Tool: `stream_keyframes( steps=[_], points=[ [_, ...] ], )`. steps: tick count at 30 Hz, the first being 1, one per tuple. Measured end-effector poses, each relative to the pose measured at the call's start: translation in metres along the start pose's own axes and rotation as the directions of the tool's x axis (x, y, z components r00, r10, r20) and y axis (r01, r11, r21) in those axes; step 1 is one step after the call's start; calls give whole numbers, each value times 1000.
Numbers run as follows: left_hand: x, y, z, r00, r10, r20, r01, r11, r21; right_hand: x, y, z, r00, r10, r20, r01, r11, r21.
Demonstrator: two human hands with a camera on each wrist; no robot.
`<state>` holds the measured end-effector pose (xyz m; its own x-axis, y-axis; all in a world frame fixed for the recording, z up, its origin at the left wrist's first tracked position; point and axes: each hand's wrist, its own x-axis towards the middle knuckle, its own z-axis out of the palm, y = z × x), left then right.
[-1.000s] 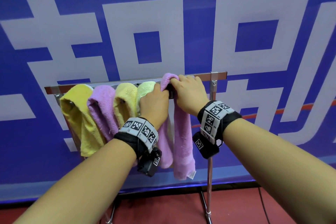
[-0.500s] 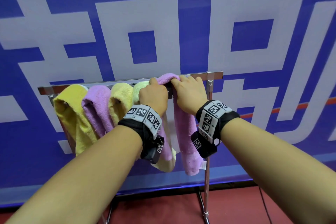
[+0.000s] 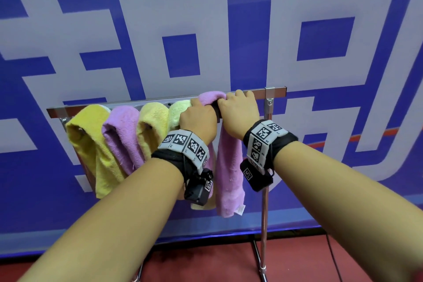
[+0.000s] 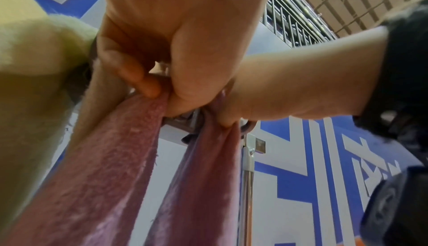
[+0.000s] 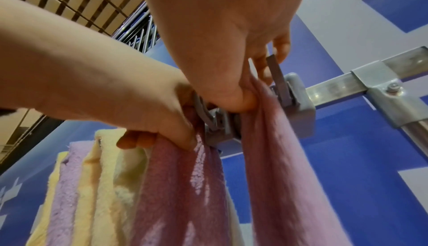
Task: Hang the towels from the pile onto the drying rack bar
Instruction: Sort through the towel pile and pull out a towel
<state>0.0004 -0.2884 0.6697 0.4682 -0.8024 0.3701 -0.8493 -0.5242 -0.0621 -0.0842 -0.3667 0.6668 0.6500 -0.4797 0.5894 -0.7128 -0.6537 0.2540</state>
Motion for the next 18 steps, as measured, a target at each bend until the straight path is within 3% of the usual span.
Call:
stream_keyframes(
  steps=[4,10,13,18],
  points=[
    [-4,-3,-6,990,-46,133,54,997,-56,-5,2,3,998,-59,24,59,998,14],
    [-10,-13,-20,979,-19,202,25,999,-30,-2,2,-2,997,-77,5,77,996,55],
    [-12,-21,-21,990,37,135,-29,998,-58,-3,1,-4,996,-86,0,86,995,52],
    [-25,-19,-25,990,88,-109,-107,979,-176,-4,-1,-10,994,-107,4,106,993,57]
  ],
)
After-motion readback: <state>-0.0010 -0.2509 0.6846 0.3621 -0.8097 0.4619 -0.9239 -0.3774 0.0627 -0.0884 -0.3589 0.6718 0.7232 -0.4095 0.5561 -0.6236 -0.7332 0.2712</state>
